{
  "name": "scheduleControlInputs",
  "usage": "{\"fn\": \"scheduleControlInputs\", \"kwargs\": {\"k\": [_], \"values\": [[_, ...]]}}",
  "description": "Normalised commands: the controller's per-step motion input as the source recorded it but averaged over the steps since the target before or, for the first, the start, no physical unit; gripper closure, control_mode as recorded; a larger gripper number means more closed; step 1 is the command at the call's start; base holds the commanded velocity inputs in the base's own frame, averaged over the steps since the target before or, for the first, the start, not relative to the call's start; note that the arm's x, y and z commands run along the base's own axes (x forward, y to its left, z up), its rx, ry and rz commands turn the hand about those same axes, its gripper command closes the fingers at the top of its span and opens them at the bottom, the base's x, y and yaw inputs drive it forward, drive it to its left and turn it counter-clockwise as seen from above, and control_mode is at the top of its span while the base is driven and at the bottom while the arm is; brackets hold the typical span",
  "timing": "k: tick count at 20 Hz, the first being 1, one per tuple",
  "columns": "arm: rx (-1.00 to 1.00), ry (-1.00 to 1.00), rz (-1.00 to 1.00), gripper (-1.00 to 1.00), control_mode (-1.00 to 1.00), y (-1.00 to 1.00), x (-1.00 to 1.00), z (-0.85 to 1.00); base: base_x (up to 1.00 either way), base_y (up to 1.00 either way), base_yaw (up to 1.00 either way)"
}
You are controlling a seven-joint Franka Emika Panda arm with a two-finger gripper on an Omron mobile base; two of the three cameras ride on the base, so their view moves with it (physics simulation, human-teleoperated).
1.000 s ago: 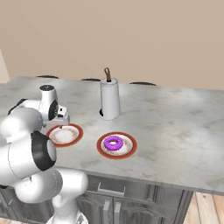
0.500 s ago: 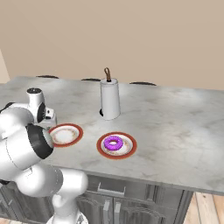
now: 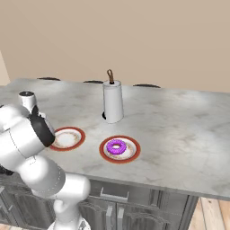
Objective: Place the pastries on the plates.
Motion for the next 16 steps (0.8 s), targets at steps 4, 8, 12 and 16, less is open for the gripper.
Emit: {"fn": "scheduleControlInputs", "kwargs": {"k": [4,8,12,16], "values": [[-0.04,0.02,0.02,-1.0,-1.0,0.24,0.0,-0.43,0.0,0.0,0.0],[-0.1,0.0,0.0,-1.0,-1.0,0.02,0.04,-0.48,0.0,0.0,0.0],[-0.1,0.0,0.0,-1.0,-1.0,-0.11,0.12,-0.34,0.0,0.0,0.0],[-0.06,0.0,0.0,-1.0,-1.0,-0.03,0.12,-0.33,0.0,0.0,0.0]]}}
